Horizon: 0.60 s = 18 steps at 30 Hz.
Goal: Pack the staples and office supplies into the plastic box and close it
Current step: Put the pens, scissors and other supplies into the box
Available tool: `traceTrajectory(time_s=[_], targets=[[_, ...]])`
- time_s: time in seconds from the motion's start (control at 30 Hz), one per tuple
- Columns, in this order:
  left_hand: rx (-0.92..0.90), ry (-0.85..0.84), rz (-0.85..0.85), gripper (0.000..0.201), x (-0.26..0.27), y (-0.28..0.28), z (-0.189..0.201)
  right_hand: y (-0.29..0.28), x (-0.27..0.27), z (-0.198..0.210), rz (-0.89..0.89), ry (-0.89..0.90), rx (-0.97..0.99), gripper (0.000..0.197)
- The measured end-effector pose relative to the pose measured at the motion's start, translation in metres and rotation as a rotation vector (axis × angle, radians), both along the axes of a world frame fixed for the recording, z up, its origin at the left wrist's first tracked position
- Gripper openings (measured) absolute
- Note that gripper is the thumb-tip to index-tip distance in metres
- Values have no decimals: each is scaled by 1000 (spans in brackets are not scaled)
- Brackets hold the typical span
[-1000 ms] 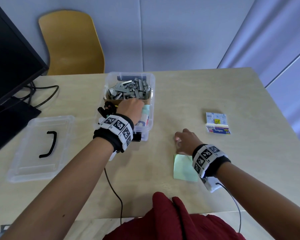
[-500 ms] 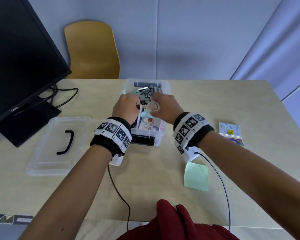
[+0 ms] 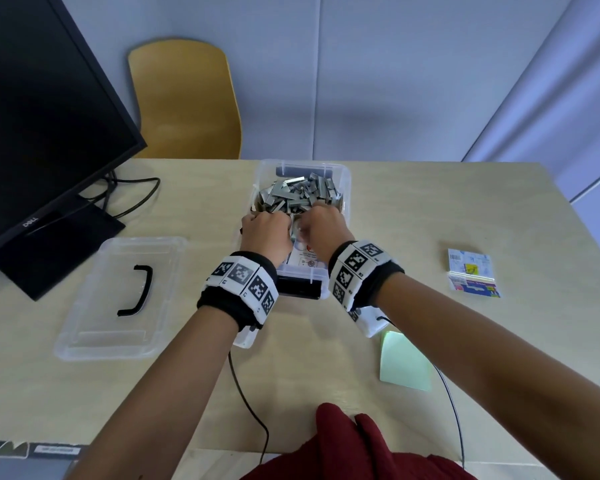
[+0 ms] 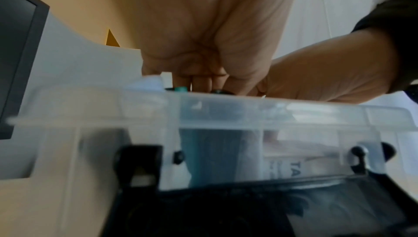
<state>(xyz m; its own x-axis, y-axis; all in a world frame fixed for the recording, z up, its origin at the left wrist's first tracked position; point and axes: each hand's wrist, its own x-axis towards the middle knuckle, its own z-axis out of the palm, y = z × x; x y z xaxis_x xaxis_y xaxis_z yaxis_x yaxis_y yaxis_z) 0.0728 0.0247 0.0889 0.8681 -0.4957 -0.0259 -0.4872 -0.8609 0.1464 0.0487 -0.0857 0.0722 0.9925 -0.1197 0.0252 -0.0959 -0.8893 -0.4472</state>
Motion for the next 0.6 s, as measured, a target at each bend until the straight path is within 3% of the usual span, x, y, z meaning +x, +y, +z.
traceTrajectory(time_s=[0.23, 0.4, 0.6], targets=[[-61, 15, 40, 21, -2, -3, -1, 6, -10, 2, 90, 20, -109, 19], [-70, 51, 60, 20, -4, -3, -1, 4, -5, 8, -17, 61, -49, 24], [-53, 11, 54, 17, -14, -9, 6, -21, -22, 14, 76, 3, 34, 35]])
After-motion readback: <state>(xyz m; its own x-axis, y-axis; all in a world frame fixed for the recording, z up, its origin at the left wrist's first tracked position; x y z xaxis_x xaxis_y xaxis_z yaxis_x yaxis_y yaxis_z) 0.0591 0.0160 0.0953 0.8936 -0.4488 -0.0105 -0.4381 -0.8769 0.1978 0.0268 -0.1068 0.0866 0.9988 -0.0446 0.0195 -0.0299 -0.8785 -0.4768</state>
